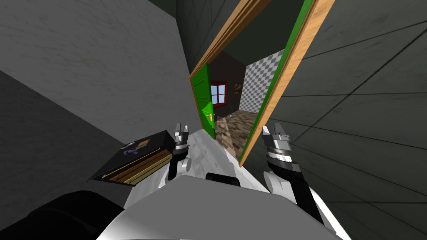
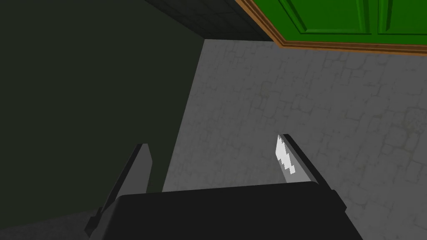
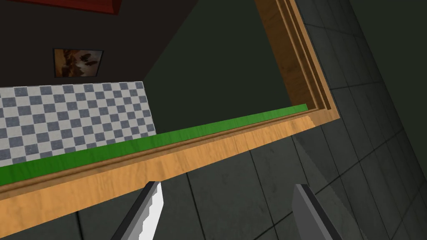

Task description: Push the door open

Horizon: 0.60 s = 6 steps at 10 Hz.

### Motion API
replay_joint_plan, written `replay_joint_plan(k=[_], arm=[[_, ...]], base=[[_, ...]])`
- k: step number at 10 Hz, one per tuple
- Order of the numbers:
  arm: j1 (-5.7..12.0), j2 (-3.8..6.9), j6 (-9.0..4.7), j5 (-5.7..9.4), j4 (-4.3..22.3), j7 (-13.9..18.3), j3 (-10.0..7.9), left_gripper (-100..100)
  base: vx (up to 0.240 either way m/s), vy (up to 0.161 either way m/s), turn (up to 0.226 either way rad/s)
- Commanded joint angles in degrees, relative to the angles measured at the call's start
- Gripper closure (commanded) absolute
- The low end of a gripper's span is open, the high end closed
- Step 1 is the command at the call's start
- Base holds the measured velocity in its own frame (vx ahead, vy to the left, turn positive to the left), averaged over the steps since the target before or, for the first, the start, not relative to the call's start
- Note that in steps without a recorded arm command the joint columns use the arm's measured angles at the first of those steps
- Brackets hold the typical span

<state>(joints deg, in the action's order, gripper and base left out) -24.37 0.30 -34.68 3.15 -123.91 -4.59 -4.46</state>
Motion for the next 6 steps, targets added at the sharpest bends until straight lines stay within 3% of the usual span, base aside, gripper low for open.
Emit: replay_joint_plan(k=[1,6], arm=[[0.97,0.64,0.17,0.14,1.7,0.1,-0.29,-100],[4.05,2.02,0.9,0.37,6.9,0.1,-0.86,-100]], base=[[0.115,0.147,-0.086],[0.066,0.122,-0.117]])
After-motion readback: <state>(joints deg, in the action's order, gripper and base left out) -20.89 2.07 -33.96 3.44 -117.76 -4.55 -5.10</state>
